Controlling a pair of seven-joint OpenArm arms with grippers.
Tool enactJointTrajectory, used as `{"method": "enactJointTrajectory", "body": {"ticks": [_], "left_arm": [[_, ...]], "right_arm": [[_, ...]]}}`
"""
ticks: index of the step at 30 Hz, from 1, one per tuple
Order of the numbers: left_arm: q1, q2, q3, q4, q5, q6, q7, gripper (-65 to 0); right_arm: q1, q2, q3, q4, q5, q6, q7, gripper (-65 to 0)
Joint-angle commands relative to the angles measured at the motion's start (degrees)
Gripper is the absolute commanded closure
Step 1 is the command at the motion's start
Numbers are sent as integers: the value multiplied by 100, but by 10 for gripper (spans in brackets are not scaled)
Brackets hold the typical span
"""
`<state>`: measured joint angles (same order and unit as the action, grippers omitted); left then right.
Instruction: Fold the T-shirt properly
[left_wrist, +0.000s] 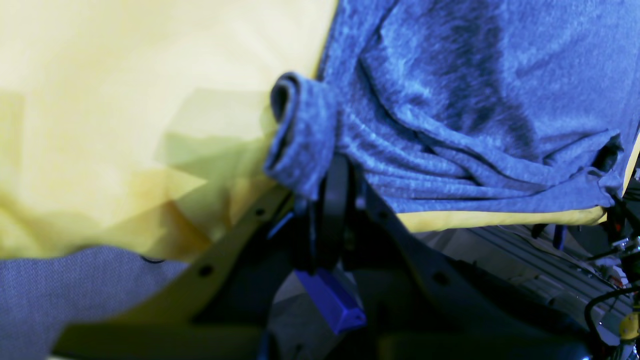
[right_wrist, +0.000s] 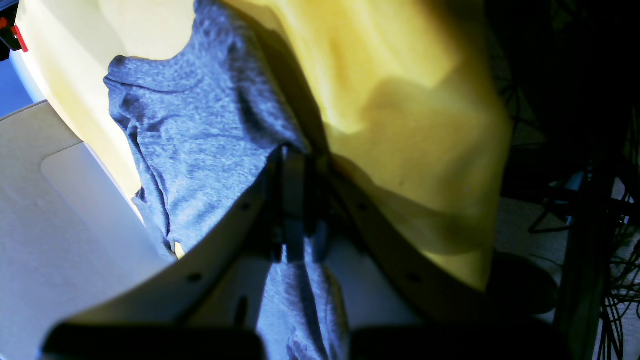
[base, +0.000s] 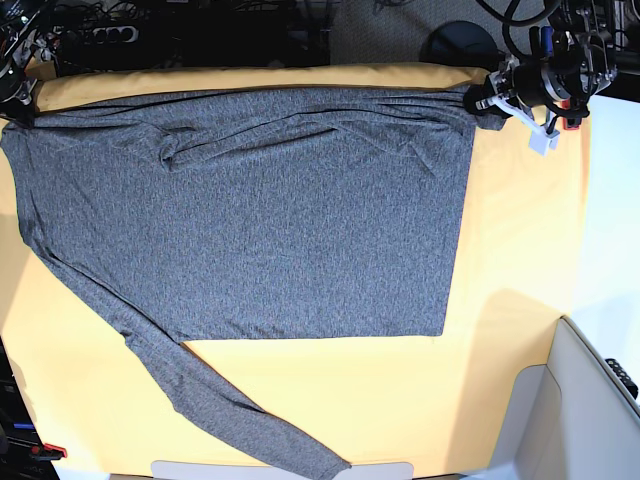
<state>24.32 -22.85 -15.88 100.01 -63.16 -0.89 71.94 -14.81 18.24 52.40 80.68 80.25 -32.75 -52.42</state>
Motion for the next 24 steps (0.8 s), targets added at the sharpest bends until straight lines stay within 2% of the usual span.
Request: {"method": "enactJointTrajectory", "body": {"ticks": [1, 9, 13, 15, 20, 24], "left_arm": [[-1, -93, -60, 70, 25, 31, 19, -2], [-18, -93, -60, 61, 34, 31, 19, -6], [-18, -93, -60, 61, 34, 31, 19, -43], [-18, -93, -60, 61, 34, 31, 19, -61], [-18, -93, -60, 61, 34, 31, 19, -70], [-18, -93, -60, 61, 17, 31, 28, -71]], "right_arm": [[-115, 27, -5, -134, -337, -298, 165, 0], [-115, -167, 4, -389, -328, -298, 165, 0], [-115, -299, -5, -389, -284, -290, 165, 0], [-115, -325, -5, -389, -284, -96, 165, -5], [-97, -448, 39, -460, -275, 651, -230, -88], [-80, -492, 30, -706, -231, 888, -300, -118]]}}
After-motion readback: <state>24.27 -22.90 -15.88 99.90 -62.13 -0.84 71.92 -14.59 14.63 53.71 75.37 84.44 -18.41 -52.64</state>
